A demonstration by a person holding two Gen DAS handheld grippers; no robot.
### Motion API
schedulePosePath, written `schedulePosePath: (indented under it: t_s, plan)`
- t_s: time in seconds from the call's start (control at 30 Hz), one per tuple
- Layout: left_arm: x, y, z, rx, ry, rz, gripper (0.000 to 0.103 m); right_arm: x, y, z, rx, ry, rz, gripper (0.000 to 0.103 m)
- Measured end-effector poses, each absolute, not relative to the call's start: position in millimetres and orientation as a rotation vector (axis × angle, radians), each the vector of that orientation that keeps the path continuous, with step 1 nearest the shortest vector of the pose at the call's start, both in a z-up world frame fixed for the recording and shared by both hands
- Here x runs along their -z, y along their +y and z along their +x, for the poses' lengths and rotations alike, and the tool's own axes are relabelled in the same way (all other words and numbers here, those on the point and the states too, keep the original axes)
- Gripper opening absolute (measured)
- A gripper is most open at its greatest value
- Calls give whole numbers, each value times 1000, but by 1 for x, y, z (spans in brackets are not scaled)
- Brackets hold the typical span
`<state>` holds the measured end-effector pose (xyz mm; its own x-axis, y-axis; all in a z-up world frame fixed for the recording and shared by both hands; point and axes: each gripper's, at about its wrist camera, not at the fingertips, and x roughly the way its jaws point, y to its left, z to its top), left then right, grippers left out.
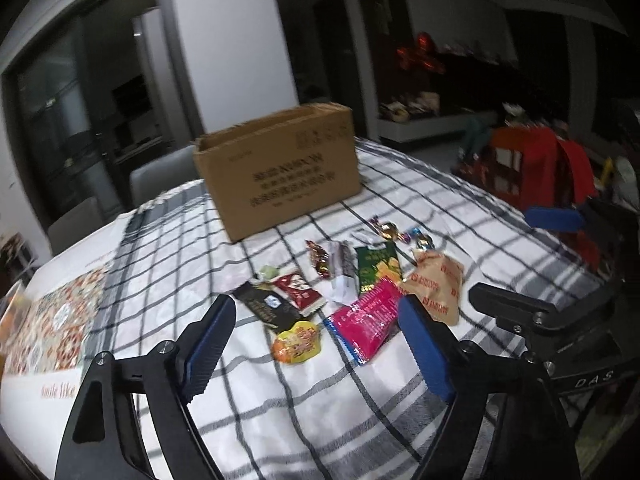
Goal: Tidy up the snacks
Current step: 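Grasp the pink packet with the left tool while the right tool grasps the tan biscuit packet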
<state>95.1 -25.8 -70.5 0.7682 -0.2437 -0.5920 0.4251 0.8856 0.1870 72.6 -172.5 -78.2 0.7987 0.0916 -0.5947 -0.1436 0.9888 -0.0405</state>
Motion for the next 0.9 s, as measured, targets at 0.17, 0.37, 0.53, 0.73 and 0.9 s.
schedulePosePath:
  t_s: [0.17, 0.37, 0.53, 0.73, 0.9]
  plan:
    - [89, -33, 113, 447, 635, 391, 78, 94, -169, 89, -147, 674, -133, 97]
    - [111, -46, 125, 569, 685, 494, 72, 114, -170, 112, -184, 747, -176, 92]
    - [123, -57, 134, 647, 697, 522, 72, 123, -174, 129, -230, 770, -166, 91]
    - [132, -61, 152, 706, 742, 465, 64, 133, -176, 143, -254, 796, -163, 82]
    - [141, -66, 159, 744, 770, 458, 61, 139, -180, 149, -272, 812, -160, 79]
